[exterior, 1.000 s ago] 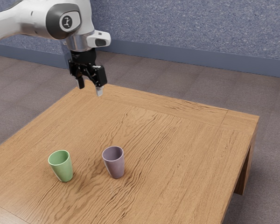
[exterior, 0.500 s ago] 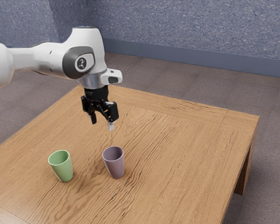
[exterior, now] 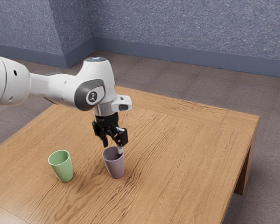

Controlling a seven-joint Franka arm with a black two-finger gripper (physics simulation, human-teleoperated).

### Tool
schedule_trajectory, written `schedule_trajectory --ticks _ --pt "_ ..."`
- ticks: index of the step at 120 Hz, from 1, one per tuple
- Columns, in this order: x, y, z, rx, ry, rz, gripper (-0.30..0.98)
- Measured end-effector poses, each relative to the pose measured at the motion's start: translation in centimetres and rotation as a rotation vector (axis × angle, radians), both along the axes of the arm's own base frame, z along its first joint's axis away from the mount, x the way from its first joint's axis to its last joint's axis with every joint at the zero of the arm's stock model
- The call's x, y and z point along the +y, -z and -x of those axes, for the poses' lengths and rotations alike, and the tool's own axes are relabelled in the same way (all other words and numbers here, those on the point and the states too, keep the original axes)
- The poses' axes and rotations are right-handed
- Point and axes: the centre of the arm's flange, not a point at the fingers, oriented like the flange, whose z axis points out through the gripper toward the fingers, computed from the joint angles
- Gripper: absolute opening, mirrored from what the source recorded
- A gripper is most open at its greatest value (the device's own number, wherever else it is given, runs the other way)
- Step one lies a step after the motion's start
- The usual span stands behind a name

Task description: Place the right cup onto the left cup

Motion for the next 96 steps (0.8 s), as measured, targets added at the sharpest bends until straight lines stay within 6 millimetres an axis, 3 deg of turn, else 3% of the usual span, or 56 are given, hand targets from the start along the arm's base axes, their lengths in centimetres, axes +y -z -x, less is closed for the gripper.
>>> schedule_trajectory --ticks 25,62,96 --pt "-2.0 1.6 0.8 -0.015 0.01 0.005 0.49" --pt "-2.4 4.0 0.4 -0.011 -0.014 0.005 0.47" --pt "-2.4 4.4 0.4 -0.008 -0.035 0.005 0.24"
